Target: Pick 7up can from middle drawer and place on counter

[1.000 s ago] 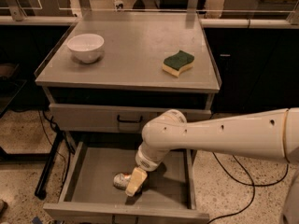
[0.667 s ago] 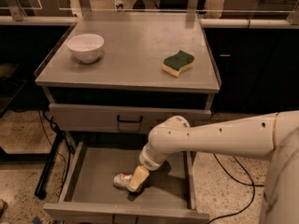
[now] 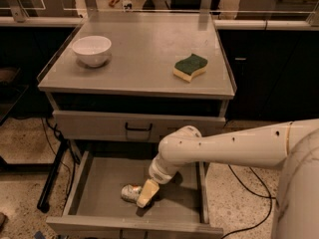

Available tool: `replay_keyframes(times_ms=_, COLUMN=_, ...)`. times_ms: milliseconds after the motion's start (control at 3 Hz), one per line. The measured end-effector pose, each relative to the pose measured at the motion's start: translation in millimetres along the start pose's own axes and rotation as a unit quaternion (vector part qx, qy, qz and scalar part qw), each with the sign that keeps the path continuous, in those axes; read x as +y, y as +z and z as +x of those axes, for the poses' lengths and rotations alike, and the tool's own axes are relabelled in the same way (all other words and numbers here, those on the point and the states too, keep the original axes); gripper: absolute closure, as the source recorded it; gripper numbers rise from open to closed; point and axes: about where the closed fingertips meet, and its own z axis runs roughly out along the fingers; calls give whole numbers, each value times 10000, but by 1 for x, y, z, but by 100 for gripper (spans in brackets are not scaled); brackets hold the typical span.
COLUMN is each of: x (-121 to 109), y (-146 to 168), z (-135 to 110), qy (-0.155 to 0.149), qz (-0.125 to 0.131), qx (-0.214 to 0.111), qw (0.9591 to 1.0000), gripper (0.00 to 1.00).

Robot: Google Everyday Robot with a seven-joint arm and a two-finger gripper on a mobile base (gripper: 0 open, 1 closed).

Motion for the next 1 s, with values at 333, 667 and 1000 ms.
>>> replay_keyframes(times_ms=333, x=3, y=27, z=1, qy=-62, qz=-108, qx=17, qw=9999, gripper=0)
replay_keyframes(times_ms=667, x=2, y=64, z=-4, qy=-42, qz=-376, qx=-64, qw=9993, gripper=0)
replay_keyframes(times_ms=1000, x=4, y=65, z=-4, qy=-58, qz=-360, qx=-18, qw=9993, gripper=0)
